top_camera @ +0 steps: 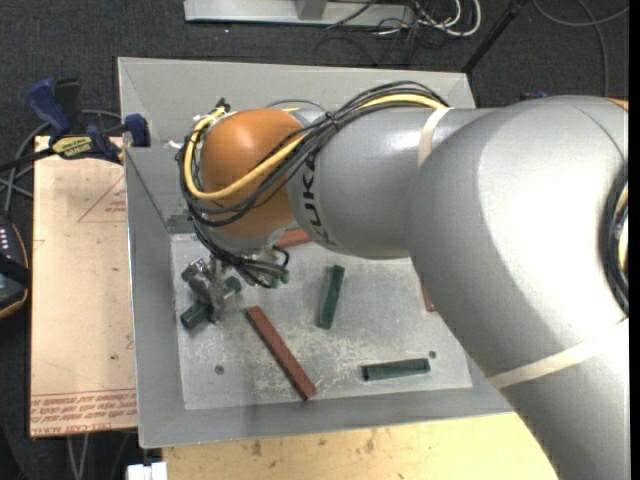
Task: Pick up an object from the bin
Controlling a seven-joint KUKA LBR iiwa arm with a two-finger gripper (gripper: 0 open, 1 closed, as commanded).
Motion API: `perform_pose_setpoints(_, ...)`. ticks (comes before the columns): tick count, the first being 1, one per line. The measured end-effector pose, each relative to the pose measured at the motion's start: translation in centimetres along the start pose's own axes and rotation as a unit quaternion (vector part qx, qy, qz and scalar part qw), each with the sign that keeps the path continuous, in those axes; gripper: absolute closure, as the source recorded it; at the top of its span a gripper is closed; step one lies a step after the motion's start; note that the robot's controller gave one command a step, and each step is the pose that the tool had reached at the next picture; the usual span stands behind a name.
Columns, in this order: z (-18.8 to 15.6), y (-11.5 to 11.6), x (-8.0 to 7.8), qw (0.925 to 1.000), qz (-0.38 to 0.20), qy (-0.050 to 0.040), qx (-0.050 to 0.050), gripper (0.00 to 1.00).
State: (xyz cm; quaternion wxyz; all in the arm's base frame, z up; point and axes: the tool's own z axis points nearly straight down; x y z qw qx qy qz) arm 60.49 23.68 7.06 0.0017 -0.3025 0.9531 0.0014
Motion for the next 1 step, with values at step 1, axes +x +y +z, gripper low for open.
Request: perform_pose_setpoints(1,-18.26,0.07,-0.67,0.9971,-0.076,-0.0045,0.002,1.00)
